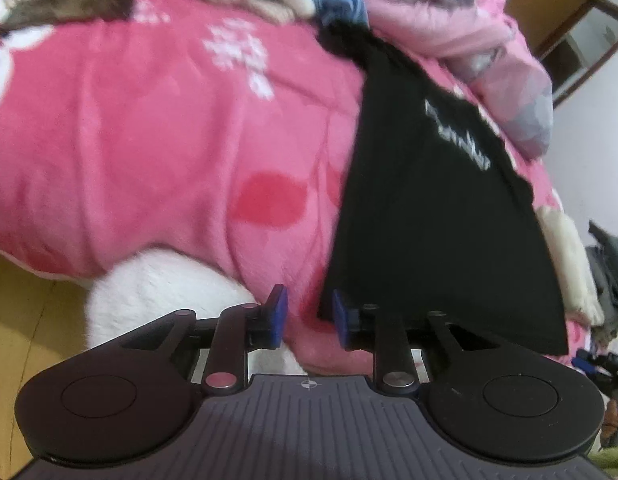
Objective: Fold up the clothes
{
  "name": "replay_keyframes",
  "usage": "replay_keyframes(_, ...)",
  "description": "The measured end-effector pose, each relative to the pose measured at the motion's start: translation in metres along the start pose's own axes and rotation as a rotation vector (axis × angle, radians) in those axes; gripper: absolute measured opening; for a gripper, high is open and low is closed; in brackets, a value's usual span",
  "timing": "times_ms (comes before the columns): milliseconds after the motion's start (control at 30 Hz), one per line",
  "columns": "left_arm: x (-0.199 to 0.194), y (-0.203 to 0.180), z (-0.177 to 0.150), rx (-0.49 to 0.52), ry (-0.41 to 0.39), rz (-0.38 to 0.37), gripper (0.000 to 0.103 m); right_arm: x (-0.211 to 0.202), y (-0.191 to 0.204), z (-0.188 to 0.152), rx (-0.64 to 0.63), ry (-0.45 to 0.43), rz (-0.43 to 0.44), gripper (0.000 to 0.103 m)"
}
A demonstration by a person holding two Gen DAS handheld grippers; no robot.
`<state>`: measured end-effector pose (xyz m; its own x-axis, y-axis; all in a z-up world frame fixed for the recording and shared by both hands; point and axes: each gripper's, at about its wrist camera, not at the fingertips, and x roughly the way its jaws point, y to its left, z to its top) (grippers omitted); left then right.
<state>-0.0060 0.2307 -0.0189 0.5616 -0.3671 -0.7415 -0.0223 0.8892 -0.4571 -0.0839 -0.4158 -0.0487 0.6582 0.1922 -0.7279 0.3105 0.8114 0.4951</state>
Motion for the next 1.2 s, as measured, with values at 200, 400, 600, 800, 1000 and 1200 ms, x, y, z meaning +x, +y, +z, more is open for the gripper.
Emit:
replay_keyframes(200, -0.011, -0.018, 0.057, 0.107, -0.137, 0.018, 0.031, -0.016, 0.078, 0.053, -0.195, -0.123, 0.122, 0.03)
replay_keyframes(400, 0.034, -0.053, 0.123, 0.2, -0.232, 0.041, 0.032, 0.045, 0.197, 0.095, -0.41, -0.145, 0.292, 0.029)
replay_keyframes(600, 0.1, -0.087, 0.165, 0.266, -0.219, 0.071, 0.032, 0.126, 0.269, 0.127, -0.491, -0.108, 0.285, 0.029)
replay_keyframes(800, 0.168, -0.135, 0.204, 0.452, -0.171, 0.085, 0.032, 0.206, 0.277, 0.17, -0.549, -0.065, 0.179, 0.027)
replay_keyframes(1000, 0.247, -0.173, 0.23, 0.588, -0.101, 0.073, 0.032, 0.294, 0.287, 0.215, -0.639, -0.023, 0.111, 0.022)
replay_keyframes(1200, 0.305, -0.177, 0.252, 0.625, -0.121, 0.155, 0.032, 0.369, 0.277, 0.263, -0.608, 0.004, 0.057, 0.017)
